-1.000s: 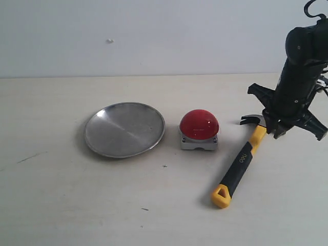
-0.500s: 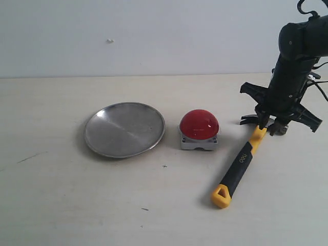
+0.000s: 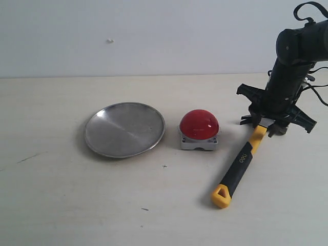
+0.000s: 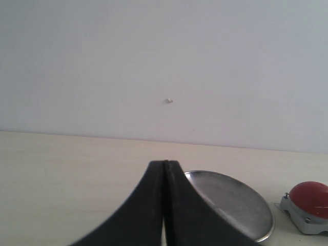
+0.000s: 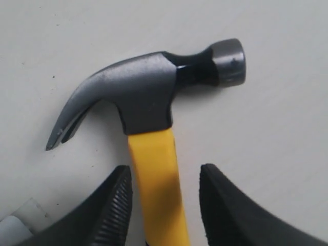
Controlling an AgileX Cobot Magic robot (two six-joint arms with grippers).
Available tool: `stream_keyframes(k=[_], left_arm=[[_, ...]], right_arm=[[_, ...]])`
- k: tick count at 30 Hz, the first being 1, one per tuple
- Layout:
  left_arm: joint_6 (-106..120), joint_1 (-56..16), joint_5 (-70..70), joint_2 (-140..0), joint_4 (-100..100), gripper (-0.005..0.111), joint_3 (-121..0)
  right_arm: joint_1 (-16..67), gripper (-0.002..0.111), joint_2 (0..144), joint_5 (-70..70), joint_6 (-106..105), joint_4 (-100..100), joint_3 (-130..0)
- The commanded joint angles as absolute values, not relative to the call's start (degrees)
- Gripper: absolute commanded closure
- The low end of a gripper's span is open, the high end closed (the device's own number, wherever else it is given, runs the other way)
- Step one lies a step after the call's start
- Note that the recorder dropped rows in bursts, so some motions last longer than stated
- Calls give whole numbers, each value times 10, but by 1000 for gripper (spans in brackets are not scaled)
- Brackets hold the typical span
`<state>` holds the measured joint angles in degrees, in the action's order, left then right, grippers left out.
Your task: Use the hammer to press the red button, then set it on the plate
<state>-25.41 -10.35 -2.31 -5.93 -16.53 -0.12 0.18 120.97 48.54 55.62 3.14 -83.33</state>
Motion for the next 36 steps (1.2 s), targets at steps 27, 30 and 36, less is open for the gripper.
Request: stream_keyframes(k=[27,30,36], left_arm=[[-252,-108,-24,-56,-161,107,0],[-252,-108,-24,-56,-161,107,0],[-252,-108,-24,-56,-161,107,0]], right_arm=[[-2,57,1209,458,521,40,-838],[-2,57,1209,434,521,40,-838],[-2,57,1209,449,510,35,-838]])
